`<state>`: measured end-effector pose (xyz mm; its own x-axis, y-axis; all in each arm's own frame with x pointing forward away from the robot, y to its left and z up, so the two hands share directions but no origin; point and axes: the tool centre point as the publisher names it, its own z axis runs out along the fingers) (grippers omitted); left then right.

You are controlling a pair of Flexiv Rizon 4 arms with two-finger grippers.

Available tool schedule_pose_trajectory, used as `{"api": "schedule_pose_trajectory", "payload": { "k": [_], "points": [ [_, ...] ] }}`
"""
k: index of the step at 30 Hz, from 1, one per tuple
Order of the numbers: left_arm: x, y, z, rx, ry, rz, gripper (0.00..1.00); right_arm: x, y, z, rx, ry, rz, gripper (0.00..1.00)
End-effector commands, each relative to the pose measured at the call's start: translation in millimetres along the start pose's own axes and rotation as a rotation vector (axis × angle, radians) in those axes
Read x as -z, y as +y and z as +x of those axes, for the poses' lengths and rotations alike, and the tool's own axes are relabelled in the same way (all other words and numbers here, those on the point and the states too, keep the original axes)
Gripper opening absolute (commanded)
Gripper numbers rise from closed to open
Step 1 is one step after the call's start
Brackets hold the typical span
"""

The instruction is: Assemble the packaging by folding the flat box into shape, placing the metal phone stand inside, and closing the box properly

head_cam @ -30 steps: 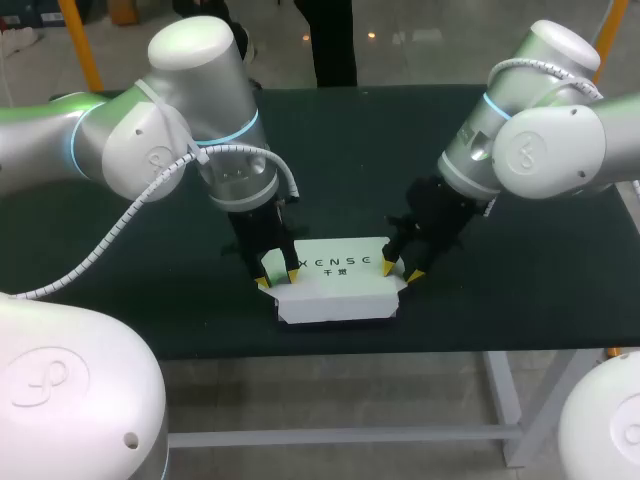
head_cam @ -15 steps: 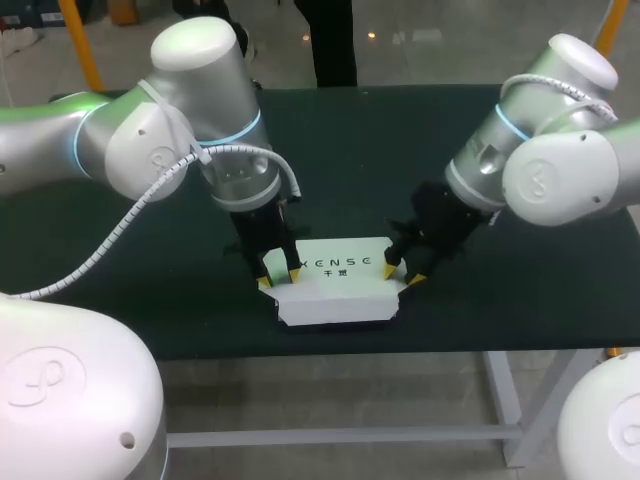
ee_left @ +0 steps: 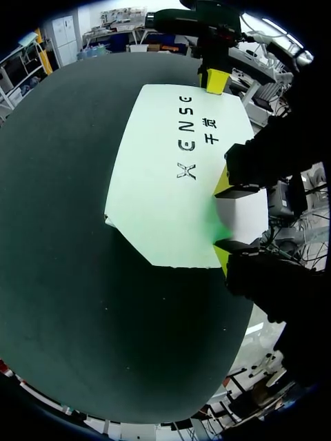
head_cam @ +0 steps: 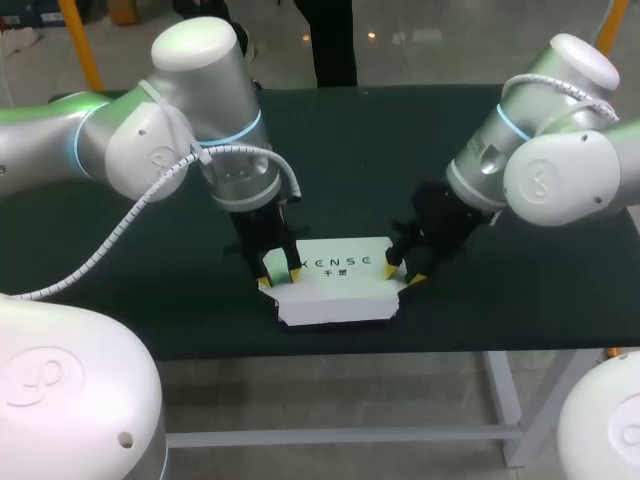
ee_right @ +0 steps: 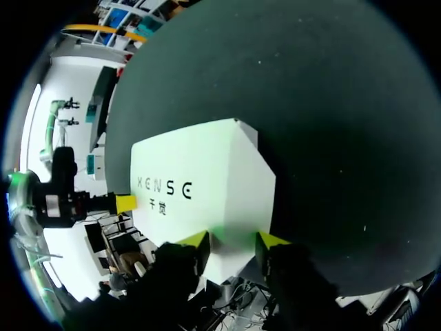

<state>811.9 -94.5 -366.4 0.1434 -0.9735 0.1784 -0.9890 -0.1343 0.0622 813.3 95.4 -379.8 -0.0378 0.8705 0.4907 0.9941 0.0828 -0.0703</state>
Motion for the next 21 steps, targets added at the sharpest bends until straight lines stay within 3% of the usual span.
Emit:
{"api": "schedule_pose_trajectory", "payload": {
  "k": [1,8,10,12,16,21],
  "points": [
    [0,0.1,1.4,0.001,-0.006,0.003,0.38,0,0,0,0.001,0.002,0.003,0.45],
    [-1,1.2,1.5,-0.002,-0.006,0.012,0.41,-2,0,-1,0.020,-0.006,-0.020,0.51],
    [-2,2.6,1.8,-0.008,-0.009,0.019,0.44,-4,0,0,0.035,-0.016,-0.030,0.62],
    [-3,3.7,2.0,-0.009,-0.015,0.033,0.45,-7,0,1,0.054,-0.013,-0.039,0.65],
    [-4,5.6,0.8,-0.019,-0.008,0.055,0.44,-10,0,1,0.067,-0.014,-0.055,0.62],
    [-5,6.1,-0.2,-0.024,-0.002,0.076,0.45,-12,-1,0,0.078,-0.006,-0.068,0.50]
  ]
}}
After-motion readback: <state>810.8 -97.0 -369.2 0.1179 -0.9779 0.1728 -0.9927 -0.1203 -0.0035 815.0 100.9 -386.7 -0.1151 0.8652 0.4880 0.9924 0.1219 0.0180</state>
